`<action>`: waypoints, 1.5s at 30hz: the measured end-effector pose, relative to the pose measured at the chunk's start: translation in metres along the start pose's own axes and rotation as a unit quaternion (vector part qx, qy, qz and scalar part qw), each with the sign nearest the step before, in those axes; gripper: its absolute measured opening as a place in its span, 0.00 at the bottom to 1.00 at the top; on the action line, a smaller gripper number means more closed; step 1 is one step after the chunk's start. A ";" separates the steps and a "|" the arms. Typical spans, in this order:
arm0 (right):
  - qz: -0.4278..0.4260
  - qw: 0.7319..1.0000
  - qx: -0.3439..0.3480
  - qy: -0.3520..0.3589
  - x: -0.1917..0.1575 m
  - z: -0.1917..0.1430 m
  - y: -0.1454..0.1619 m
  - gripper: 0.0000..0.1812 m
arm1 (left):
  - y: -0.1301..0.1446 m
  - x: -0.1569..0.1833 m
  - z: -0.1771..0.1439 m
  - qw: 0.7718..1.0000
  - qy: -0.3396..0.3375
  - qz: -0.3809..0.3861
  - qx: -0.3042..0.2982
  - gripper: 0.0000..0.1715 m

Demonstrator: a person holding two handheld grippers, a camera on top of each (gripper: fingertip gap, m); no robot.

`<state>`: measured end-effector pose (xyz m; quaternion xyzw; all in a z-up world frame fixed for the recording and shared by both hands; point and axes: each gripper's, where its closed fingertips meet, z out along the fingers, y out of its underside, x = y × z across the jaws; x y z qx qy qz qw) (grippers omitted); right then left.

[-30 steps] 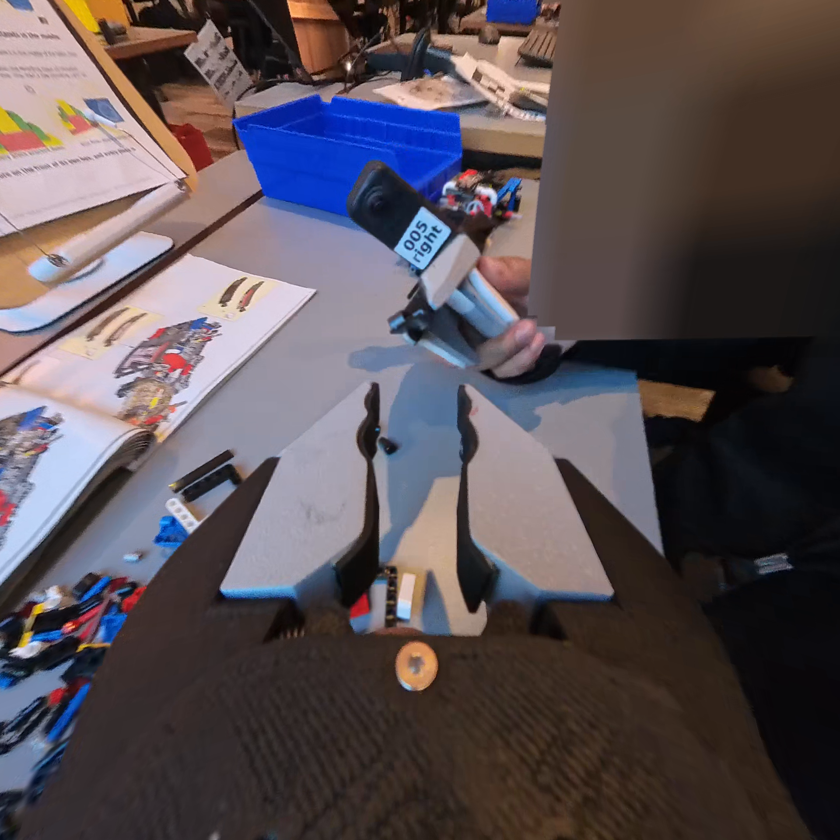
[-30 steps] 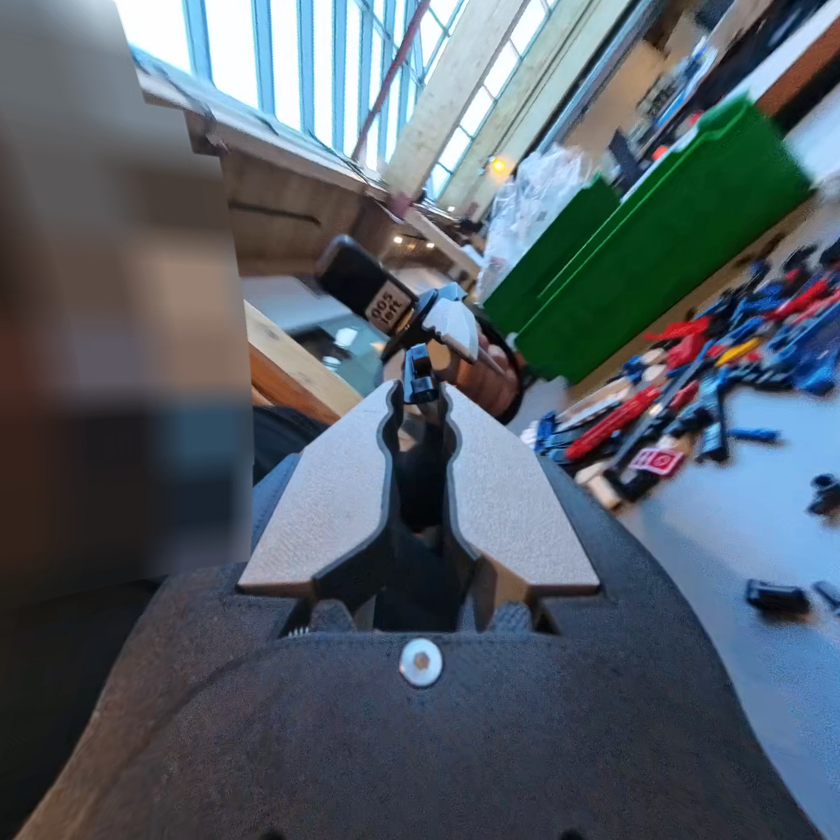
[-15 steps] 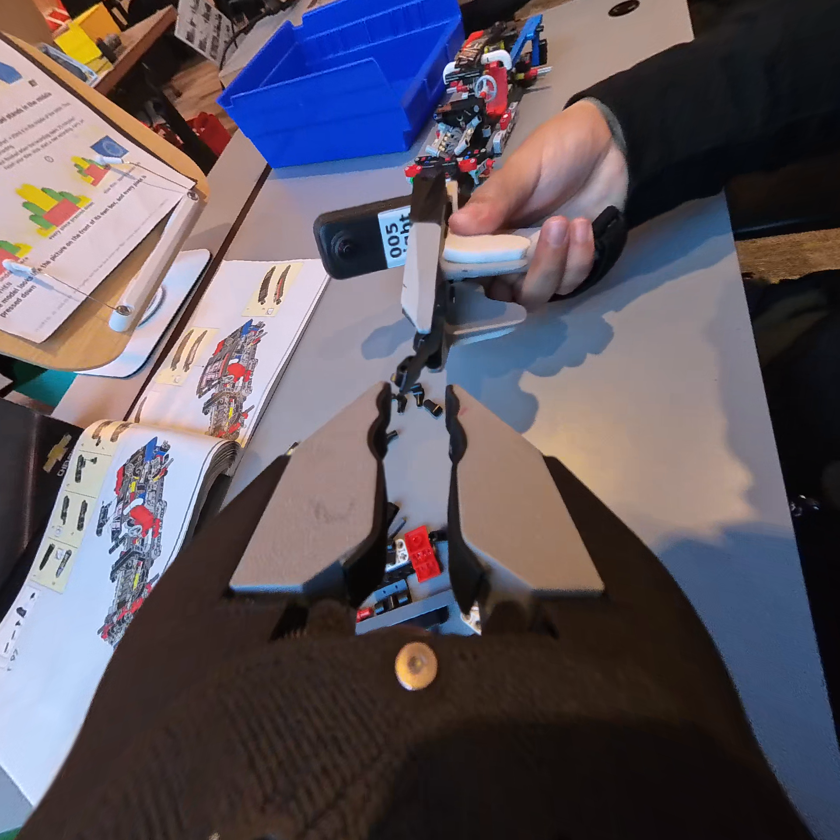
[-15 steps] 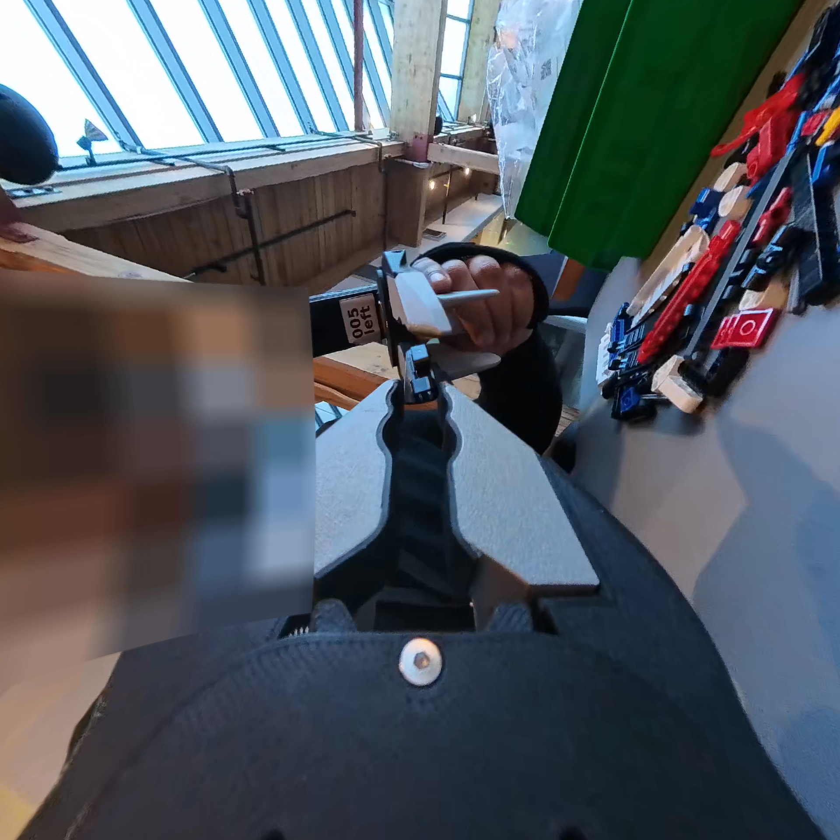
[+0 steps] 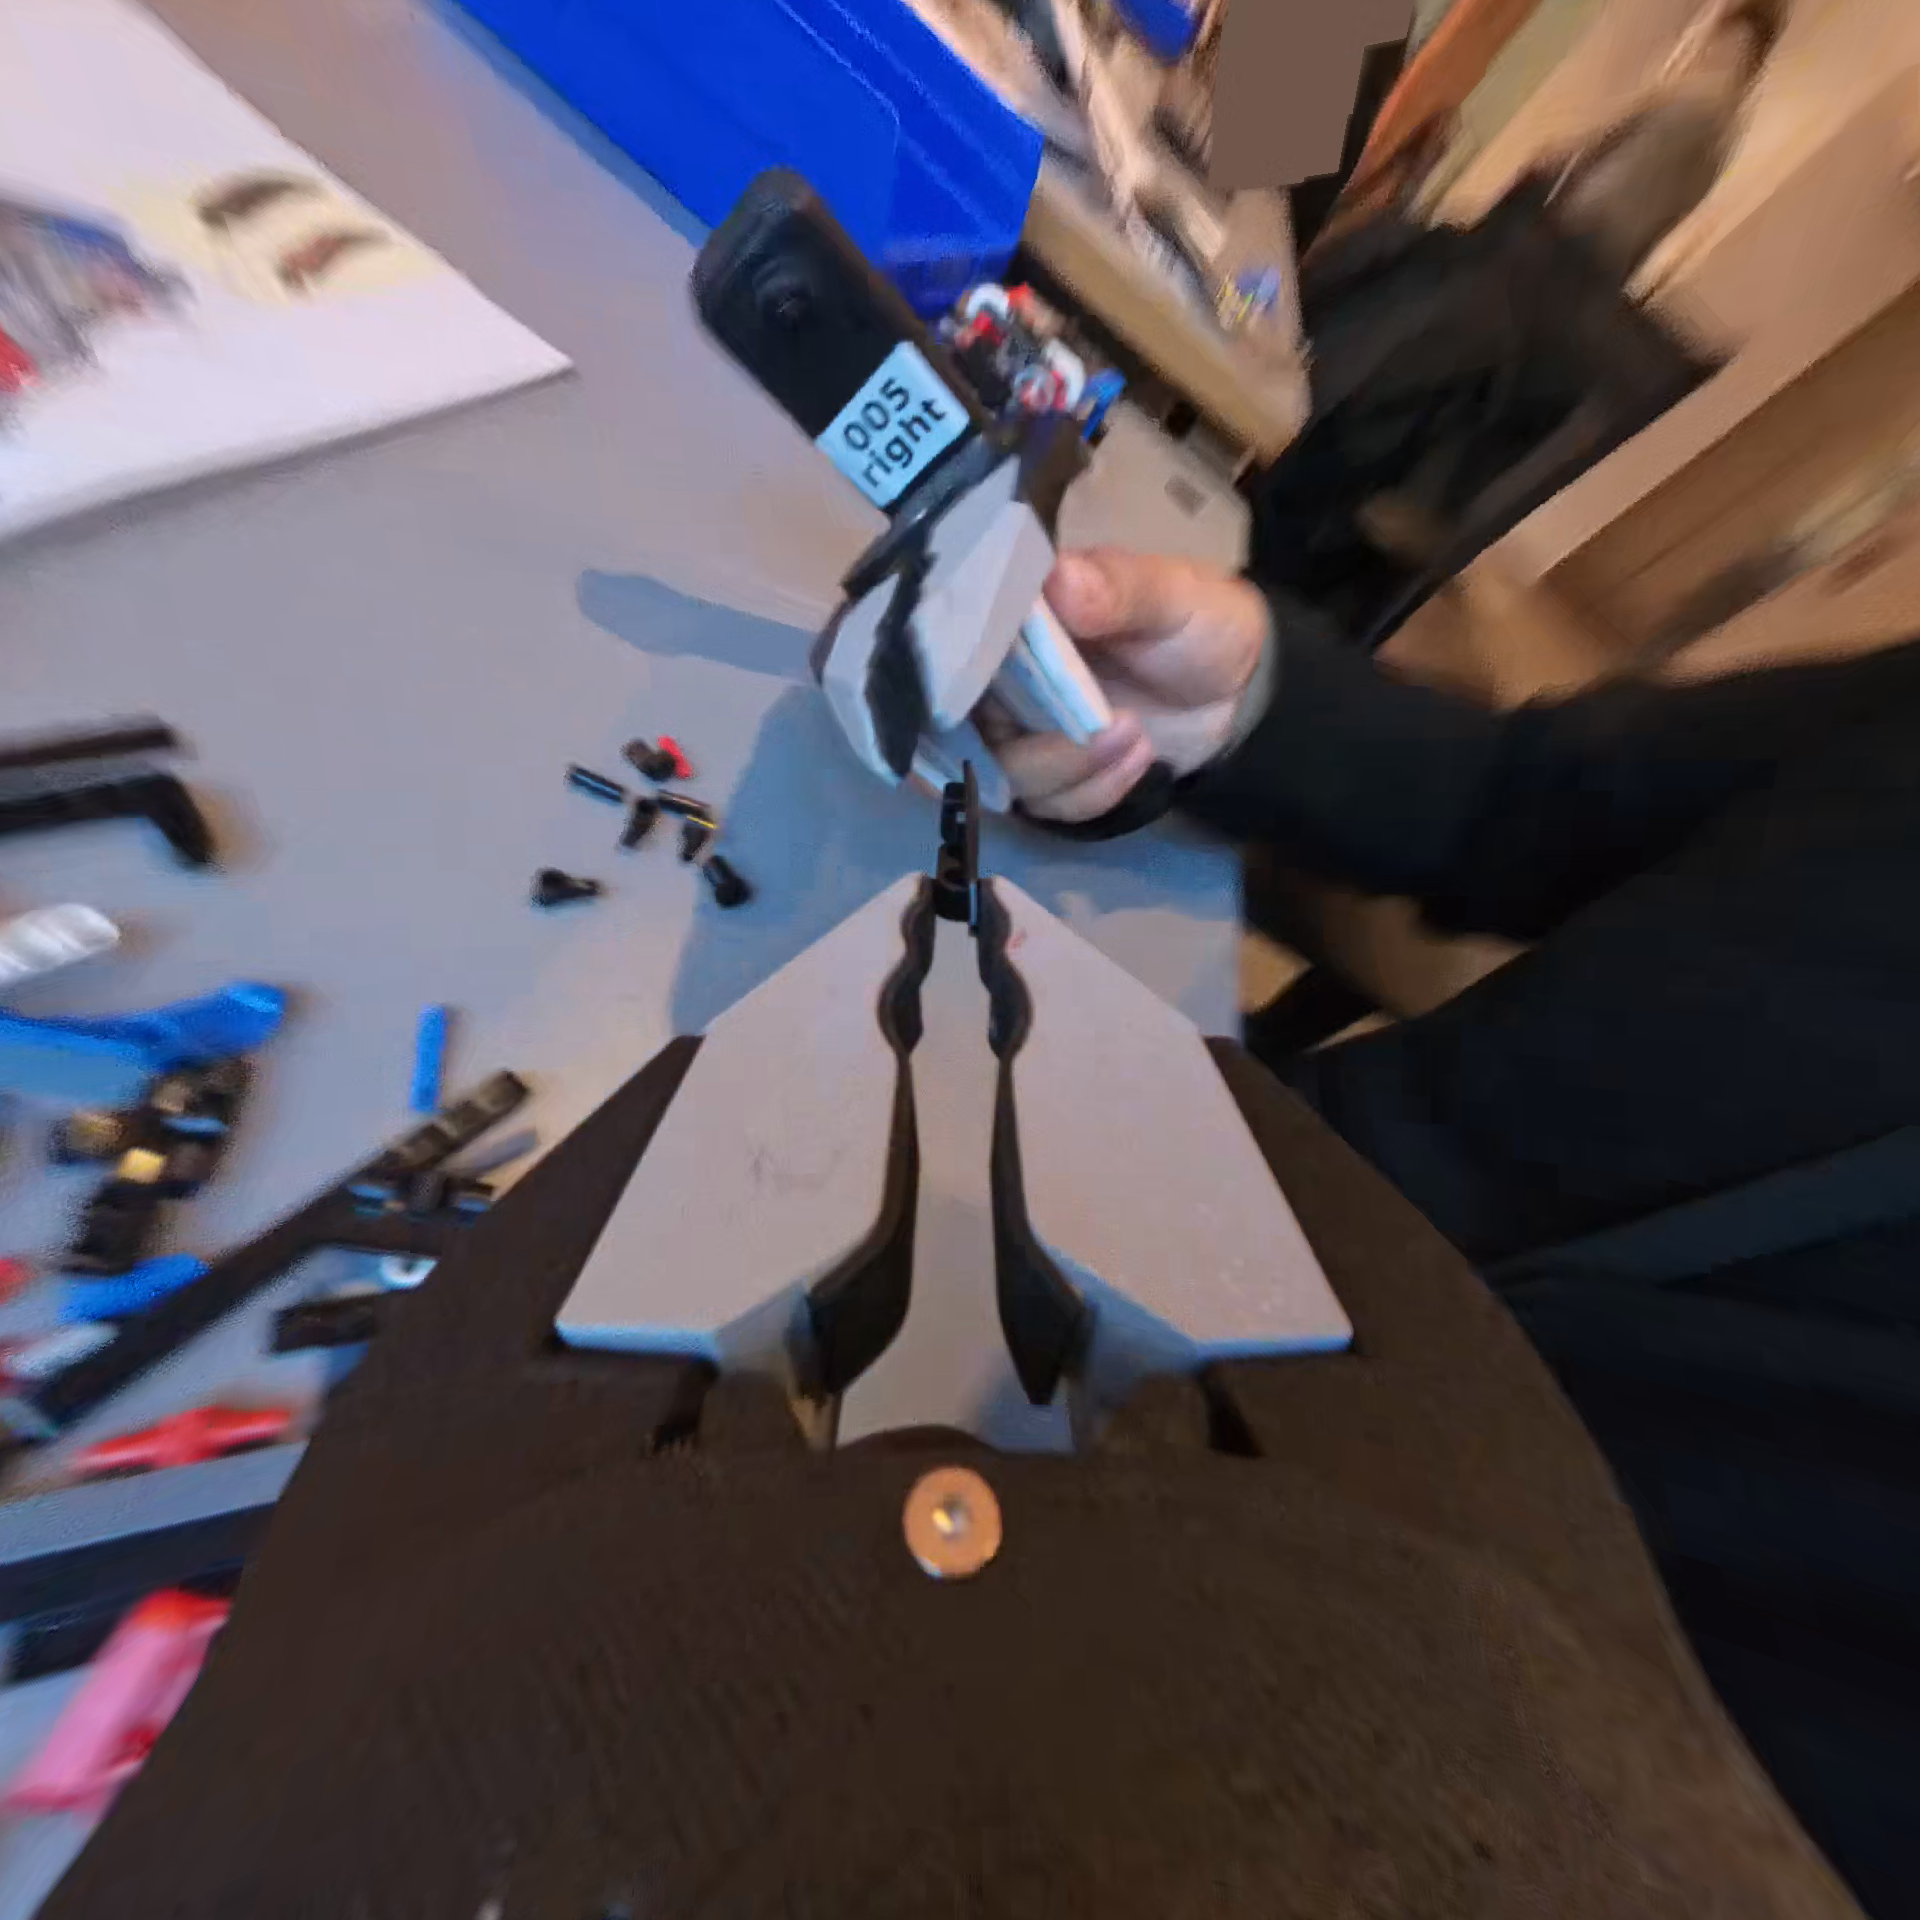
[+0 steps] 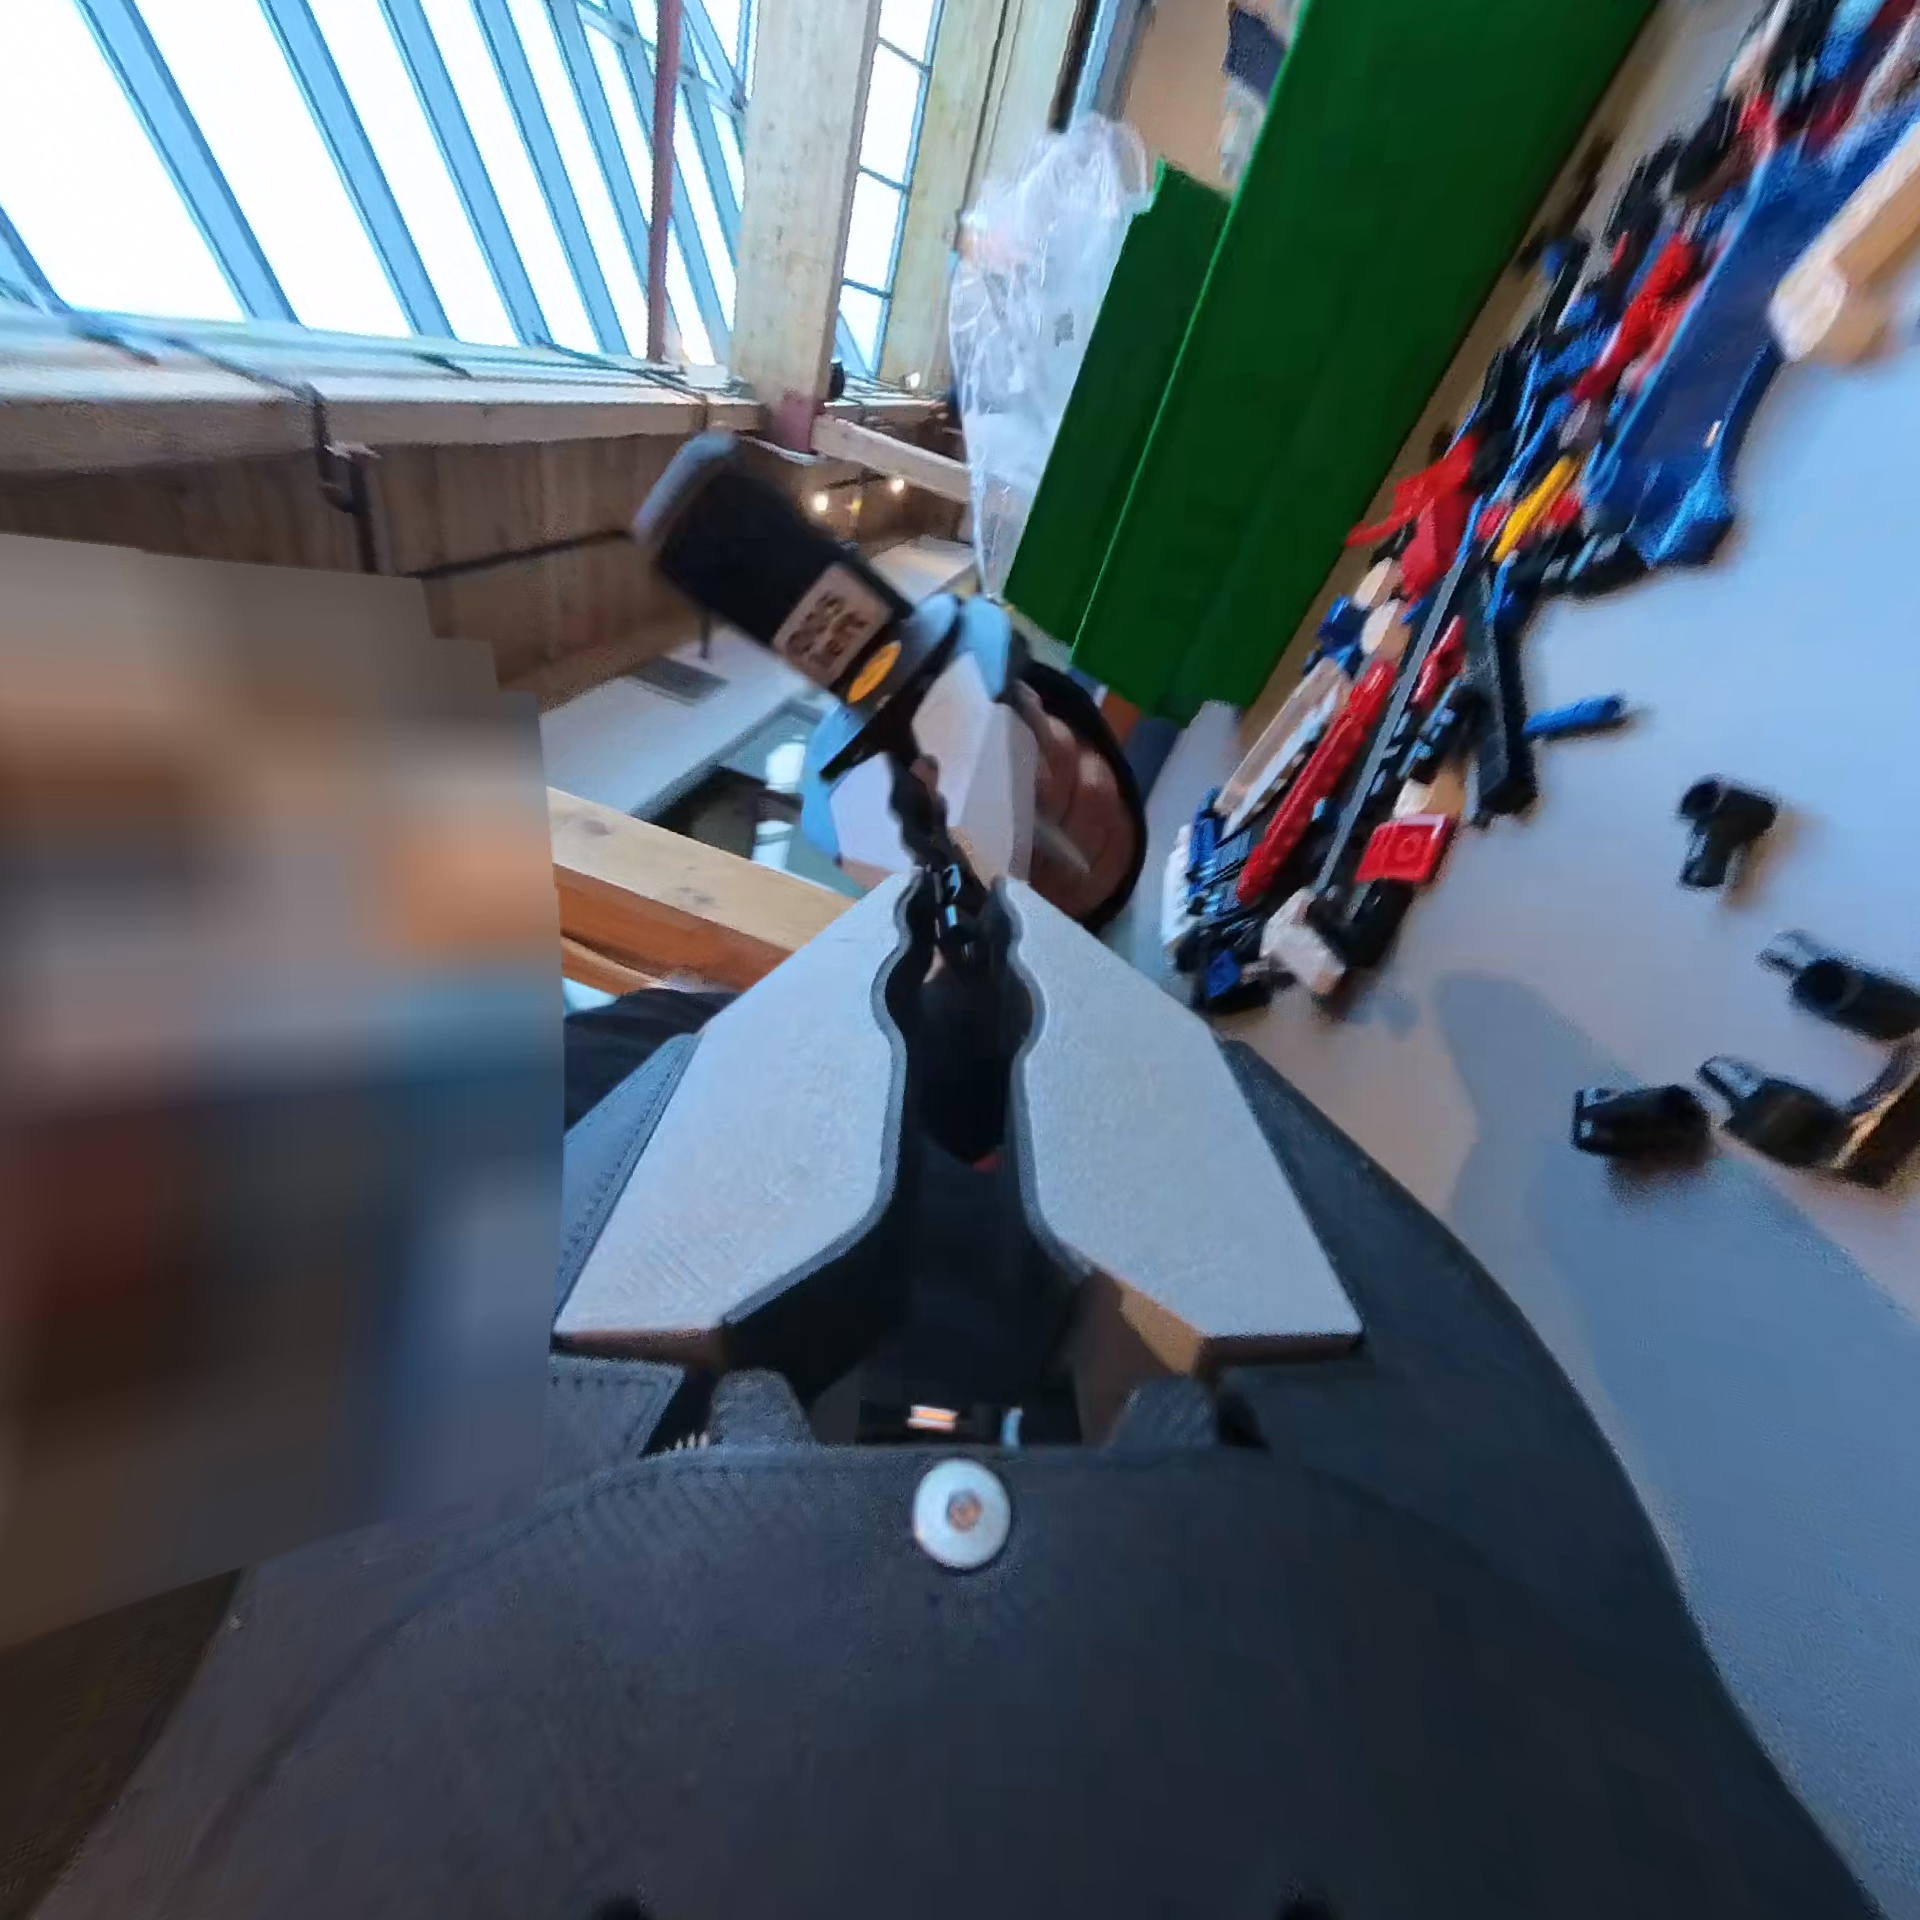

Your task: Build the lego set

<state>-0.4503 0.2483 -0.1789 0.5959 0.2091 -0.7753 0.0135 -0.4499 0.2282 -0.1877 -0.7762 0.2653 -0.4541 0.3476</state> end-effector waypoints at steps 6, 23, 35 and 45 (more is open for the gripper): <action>-0.218 0.965 -0.053 0.139 0.010 -0.006 0.005 0.18 | 0.009 -0.013 -0.001 0.988 0.060 -0.140 0.015 0.03; -0.222 0.967 -0.066 0.111 0.011 -0.005 0.016 0.02 | 0.020 -0.024 0.002 0.996 0.010 -0.092 -0.005 0.06; -0.264 0.954 -0.018 0.139 0.023 -0.008 -0.009 0.02 | 0.034 0.001 -0.012 0.982 -0.121 0.106 0.102 0.15; -0.139 0.939 -0.141 0.281 0.064 -0.028 0.032 0.02 | 0.036 0.028 -0.001 0.943 -0.180 0.278 0.034 0.12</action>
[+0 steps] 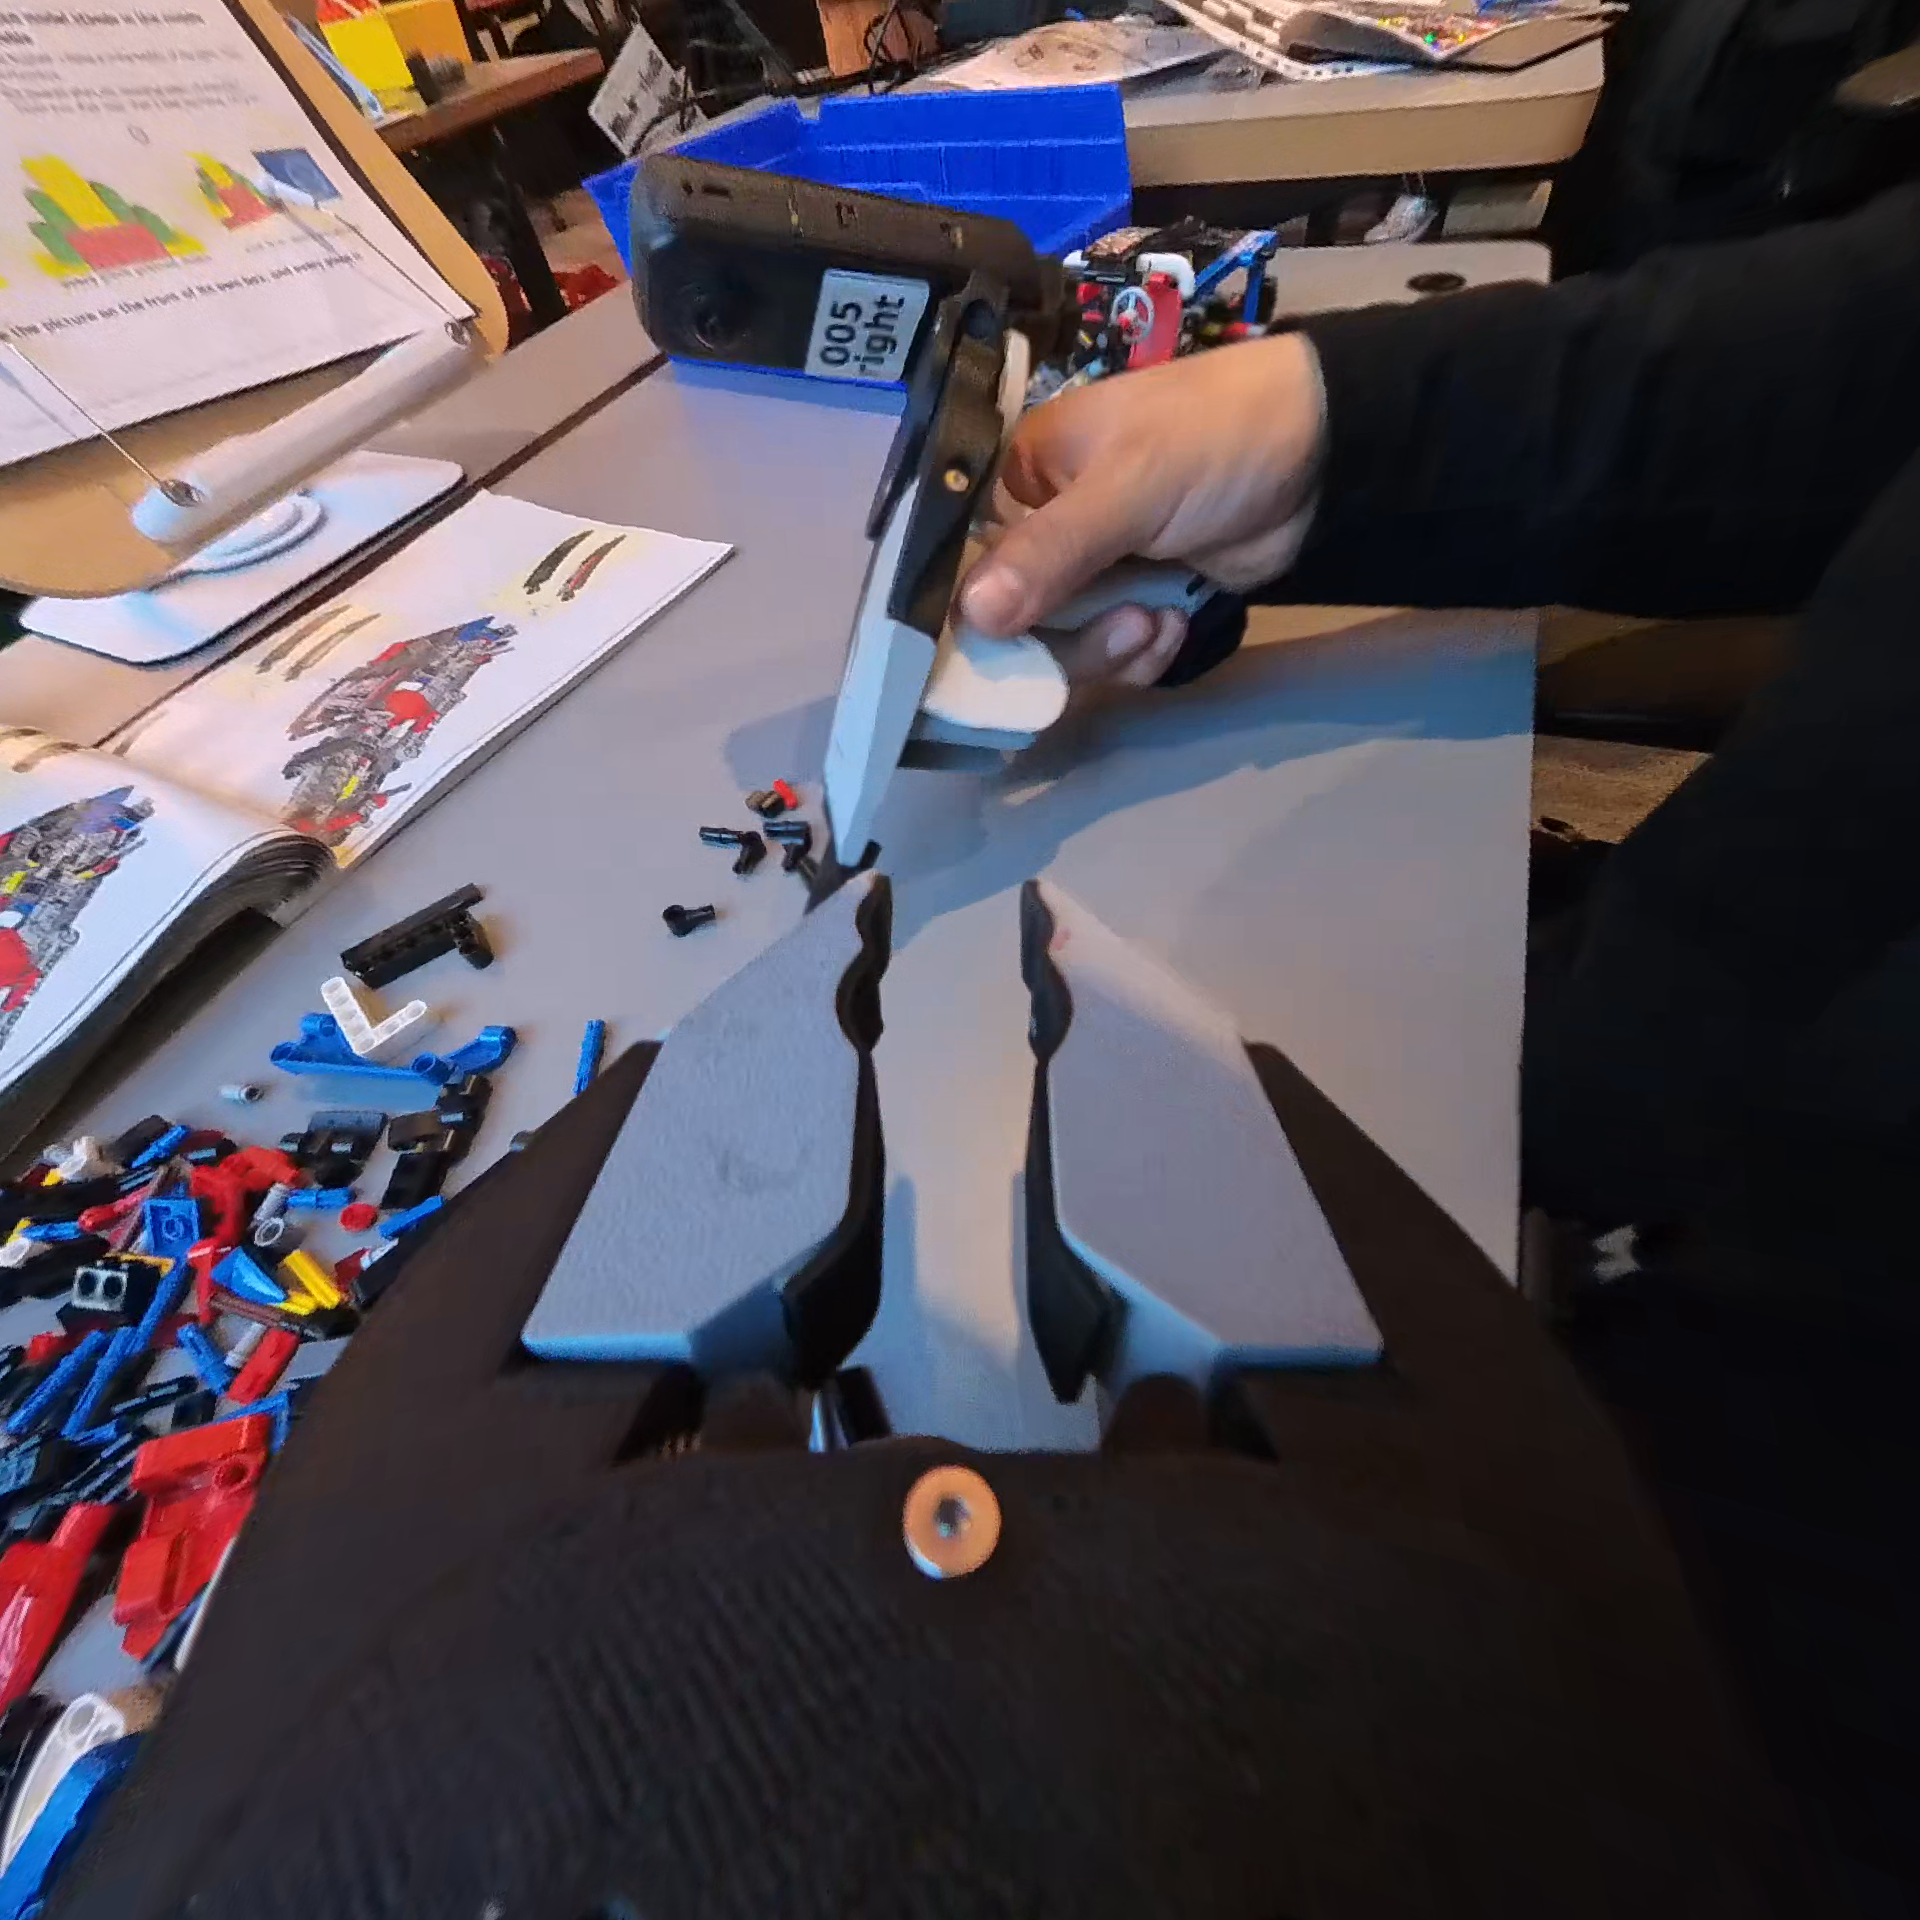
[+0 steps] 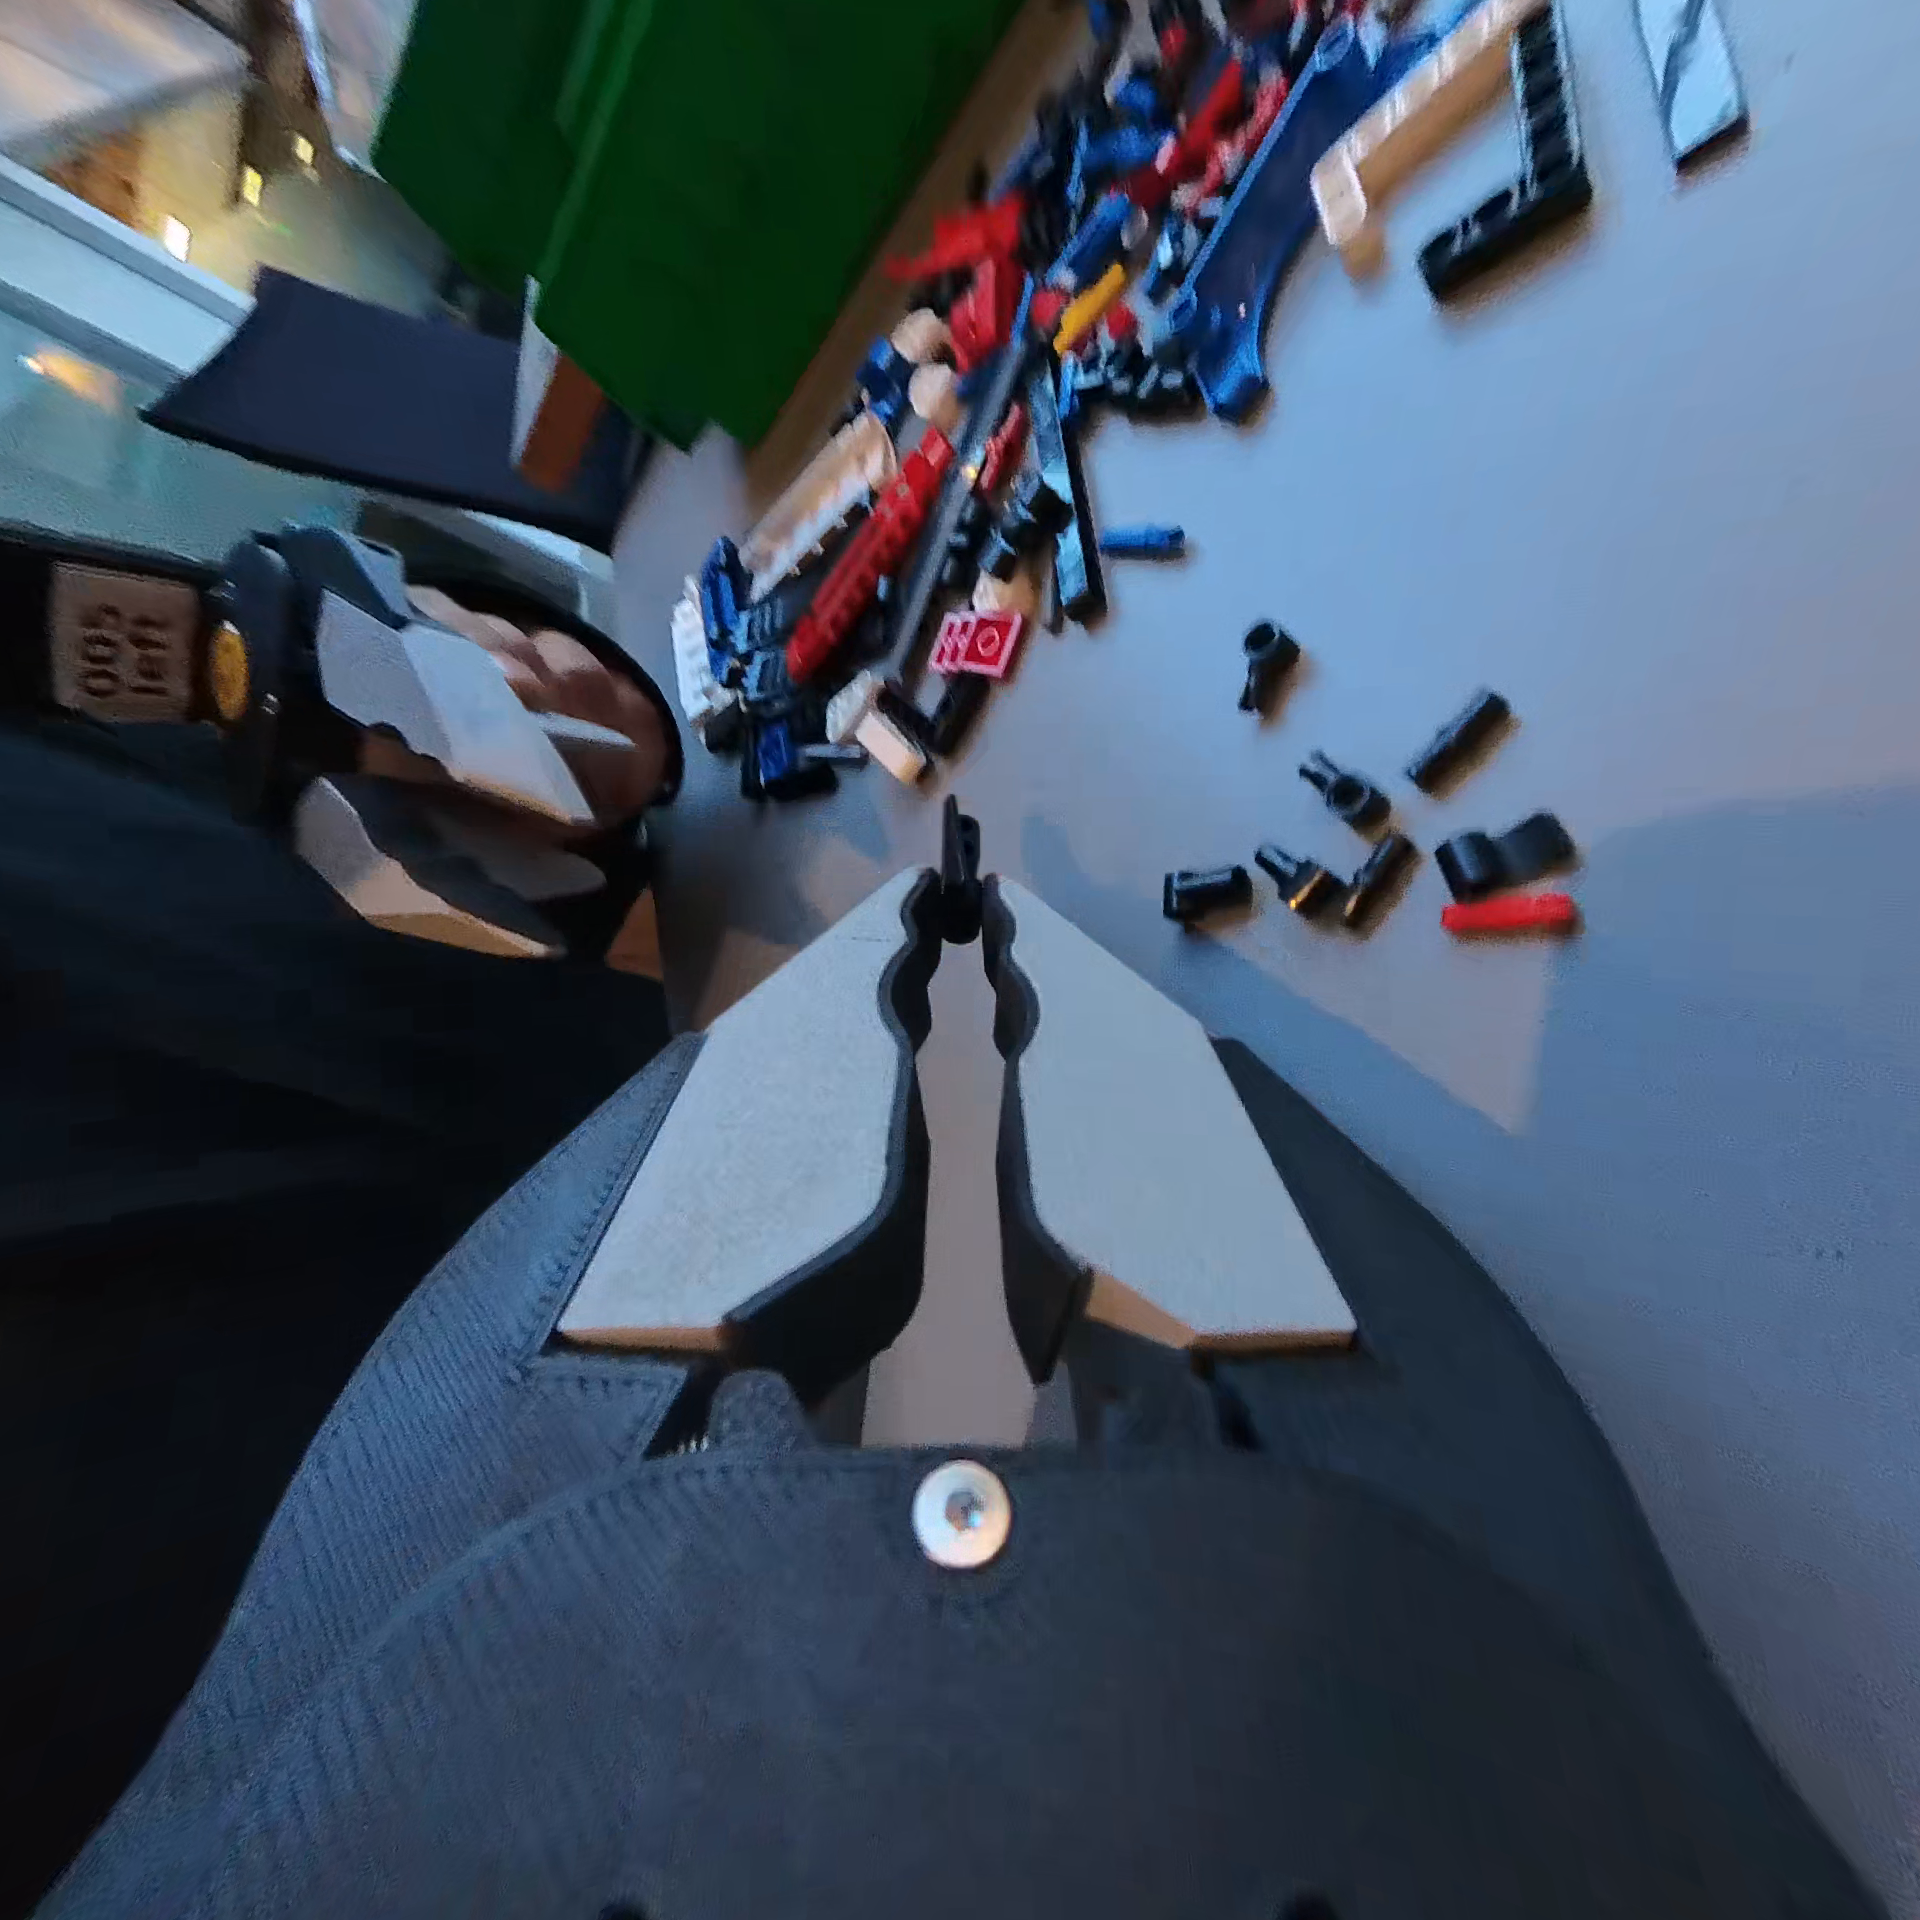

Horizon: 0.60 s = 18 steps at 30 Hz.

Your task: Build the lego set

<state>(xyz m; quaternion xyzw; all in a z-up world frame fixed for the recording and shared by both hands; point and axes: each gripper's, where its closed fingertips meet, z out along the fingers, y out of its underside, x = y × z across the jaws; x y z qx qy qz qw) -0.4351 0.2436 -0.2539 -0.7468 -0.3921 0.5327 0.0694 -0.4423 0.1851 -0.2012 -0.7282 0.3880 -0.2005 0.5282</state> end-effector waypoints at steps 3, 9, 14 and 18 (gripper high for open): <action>0.007 0.999 -0.028 0.028 0.007 -0.001 0.011 0.02 | 0.009 -0.009 -0.001 1.000 -0.003 -0.018 -0.016 0.13; 0.003 0.998 -0.043 0.048 0.014 -0.001 0.021 0.02 | 0.005 -0.024 -0.008 0.999 -0.020 -0.044 -0.016 0.13; -0.026 0.996 -0.054 0.073 0.017 0.000 0.029 0.04 | 0.011 -0.020 -0.005 0.998 -0.018 -0.052 -0.036 0.13; -0.056 0.992 -0.041 0.106 0.021 -0.009 0.027 0.08 | 0.014 -0.015 -0.003 0.997 -0.017 -0.061 -0.044 0.13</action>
